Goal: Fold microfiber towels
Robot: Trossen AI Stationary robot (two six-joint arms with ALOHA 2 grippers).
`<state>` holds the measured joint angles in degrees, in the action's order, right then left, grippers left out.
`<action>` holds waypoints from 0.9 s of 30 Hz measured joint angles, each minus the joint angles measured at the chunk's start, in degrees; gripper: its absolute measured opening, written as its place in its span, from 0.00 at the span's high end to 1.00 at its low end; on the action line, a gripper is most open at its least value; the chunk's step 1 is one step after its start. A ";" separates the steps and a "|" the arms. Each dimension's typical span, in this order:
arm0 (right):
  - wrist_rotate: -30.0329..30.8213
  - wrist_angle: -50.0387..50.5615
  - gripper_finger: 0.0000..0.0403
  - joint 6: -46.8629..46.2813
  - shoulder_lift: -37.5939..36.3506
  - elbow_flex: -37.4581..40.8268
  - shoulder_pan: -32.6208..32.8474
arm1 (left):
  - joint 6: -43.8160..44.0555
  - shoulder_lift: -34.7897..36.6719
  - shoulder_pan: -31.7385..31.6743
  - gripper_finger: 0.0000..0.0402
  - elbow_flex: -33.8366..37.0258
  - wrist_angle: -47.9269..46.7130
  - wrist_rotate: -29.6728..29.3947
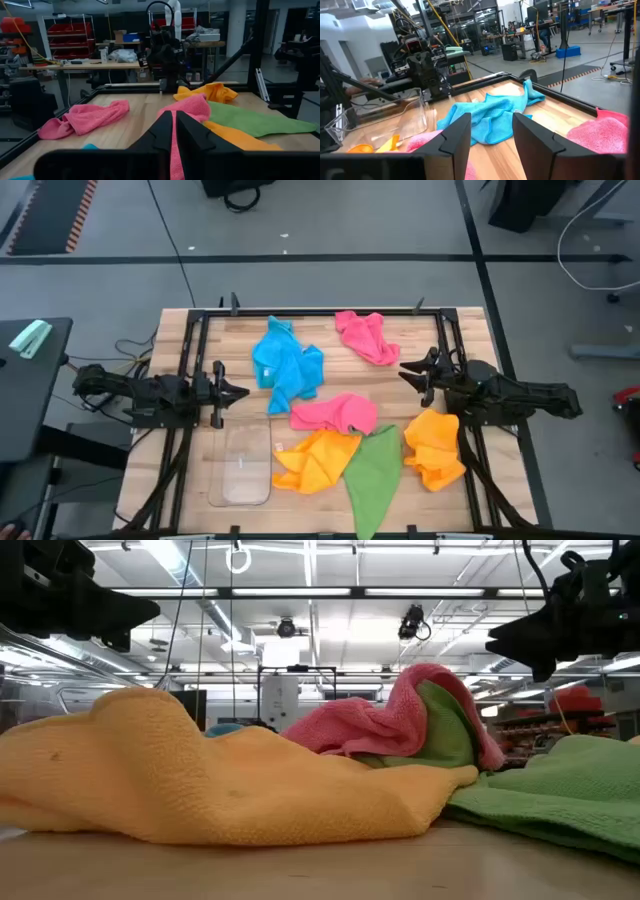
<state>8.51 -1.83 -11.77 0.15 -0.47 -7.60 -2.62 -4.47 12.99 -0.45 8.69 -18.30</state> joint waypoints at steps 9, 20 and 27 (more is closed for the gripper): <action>0.00 0.00 0.62 -0.02 -0.01 -0.02 0.02 | -0.01 -0.01 -0.02 0.90 0.01 0.02 0.02; 0.00 0.02 0.62 -0.01 0.01 -0.01 0.02 | 0.00 -0.02 -0.02 0.92 0.01 0.01 0.02; 0.00 0.00 0.62 -0.02 0.01 -0.02 0.01 | -0.01 -0.01 0.00 0.90 0.01 0.02 0.02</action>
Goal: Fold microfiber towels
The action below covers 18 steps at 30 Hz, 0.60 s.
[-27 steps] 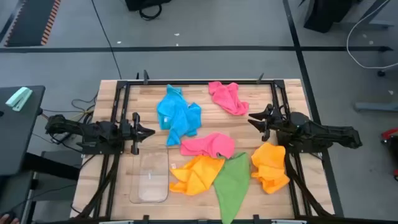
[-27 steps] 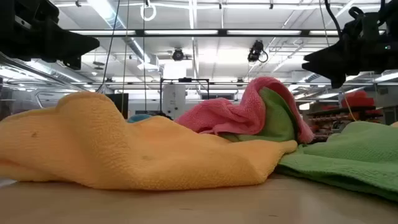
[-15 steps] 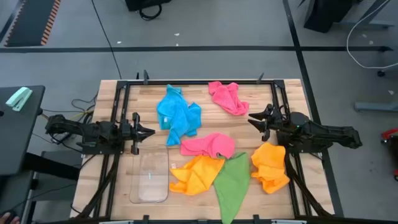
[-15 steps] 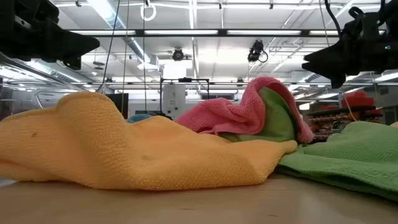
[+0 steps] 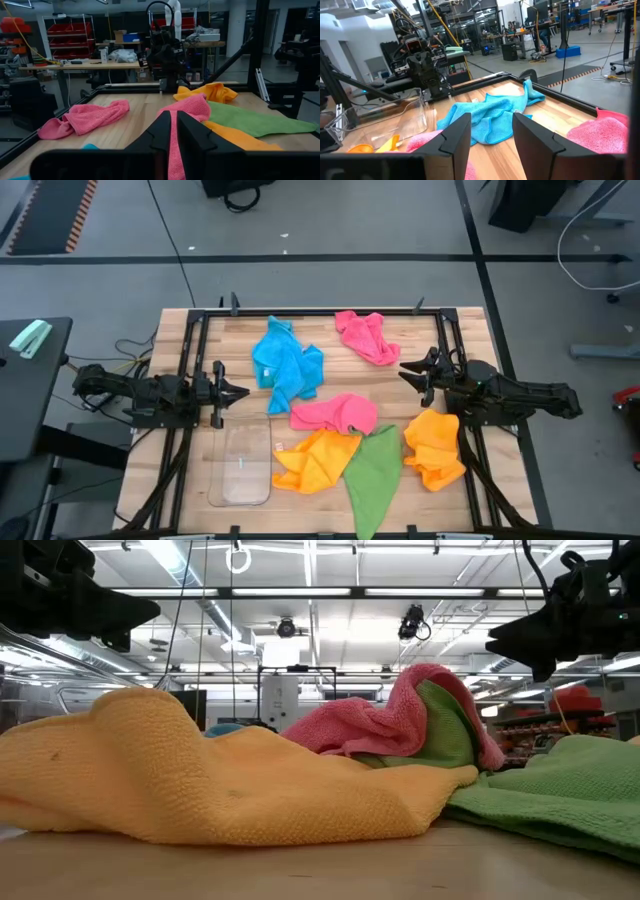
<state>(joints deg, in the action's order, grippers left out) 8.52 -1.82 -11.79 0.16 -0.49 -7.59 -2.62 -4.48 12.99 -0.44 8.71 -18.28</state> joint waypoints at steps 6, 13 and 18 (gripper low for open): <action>0.00 0.01 0.62 0.01 -0.01 0.02 0.01 | -0.01 0.00 -0.02 0.92 0.00 0.00 -0.01; 0.00 0.01 0.62 0.01 0.00 0.02 0.00 | 0.00 -0.01 -0.02 0.91 -0.01 -0.01 0.00; 0.00 0.00 0.62 0.00 -0.02 0.02 -0.01 | -0.01 0.01 -0.02 0.90 0.01 0.00 0.00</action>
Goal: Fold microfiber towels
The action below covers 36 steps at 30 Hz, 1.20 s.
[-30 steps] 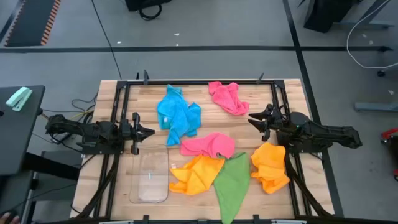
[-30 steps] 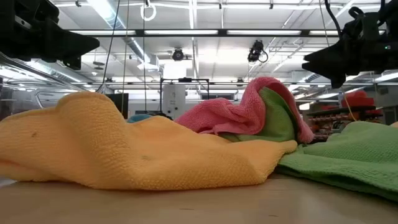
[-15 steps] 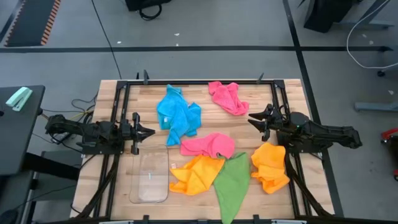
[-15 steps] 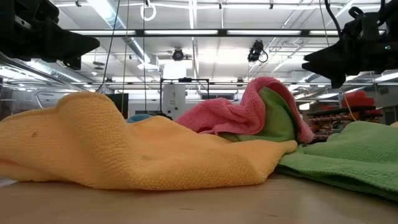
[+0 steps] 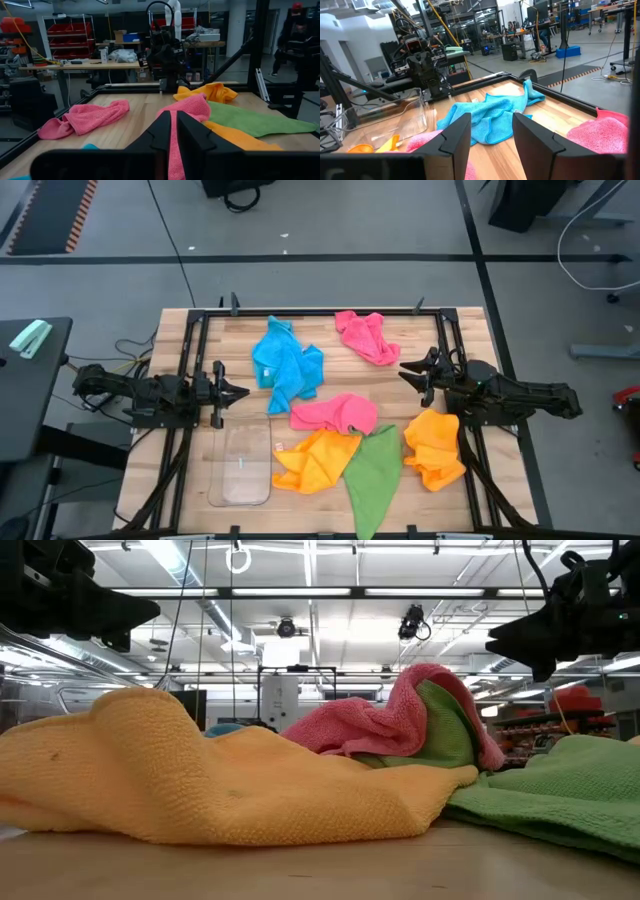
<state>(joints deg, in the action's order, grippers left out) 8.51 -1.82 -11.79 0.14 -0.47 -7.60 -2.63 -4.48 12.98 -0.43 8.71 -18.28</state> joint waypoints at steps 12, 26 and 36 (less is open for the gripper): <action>0.00 0.02 0.62 0.00 0.02 -0.01 0.01 | 0.00 0.00 0.00 0.92 0.00 -0.02 0.00; 0.01 0.00 0.62 0.00 0.02 -0.01 0.00 | 16.61 -0.02 -0.10 0.92 0.00 1.29 -0.19; 0.00 -0.32 0.62 -1.89 0.01 0.00 0.01 | 14.98 0.01 -0.95 0.91 0.00 7.99 -1.01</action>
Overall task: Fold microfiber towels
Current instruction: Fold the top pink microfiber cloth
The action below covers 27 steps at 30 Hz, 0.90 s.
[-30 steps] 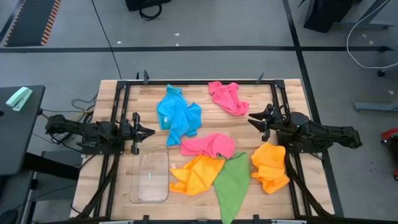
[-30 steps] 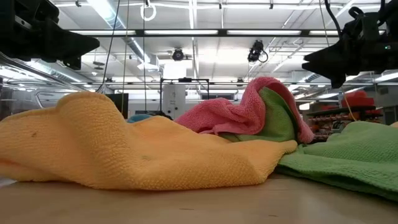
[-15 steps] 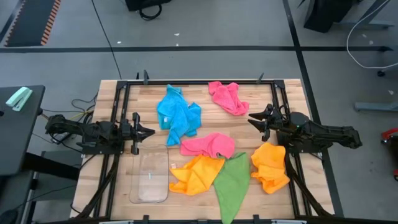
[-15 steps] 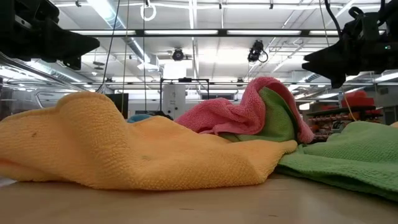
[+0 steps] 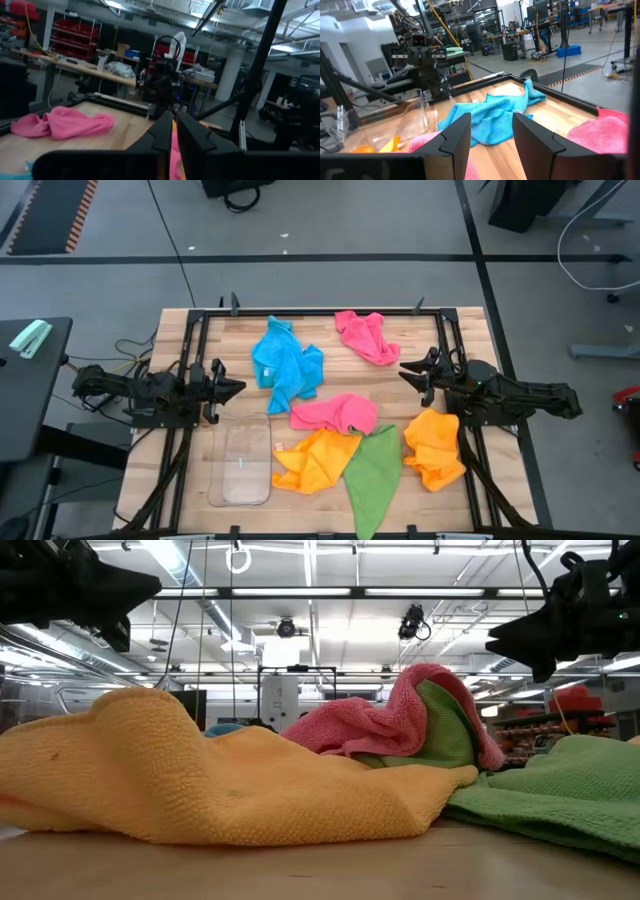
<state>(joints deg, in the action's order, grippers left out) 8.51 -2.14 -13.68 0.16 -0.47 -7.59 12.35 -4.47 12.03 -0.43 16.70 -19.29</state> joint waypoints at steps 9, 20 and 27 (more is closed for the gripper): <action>0.00 -1.45 0.62 -2.88 0.01 0.00 -0.01 | -0.18 -0.02 0.00 0.95 -0.01 0.49 0.00; -0.55 -2.62 0.62 -7.48 0.01 0.00 0.01 | -8.12 -0.02 1.05 0.96 0.00 0.81 1.91; -6.94 -6.11 0.62 -8.76 1.02 0.00 1.97 | -8.63 -0.02 1.05 0.96 0.00 0.88 10.18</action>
<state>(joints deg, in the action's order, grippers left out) 1.57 -8.25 -22.44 1.17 -0.47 -5.62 3.72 -4.49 13.08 -0.43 17.58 -9.11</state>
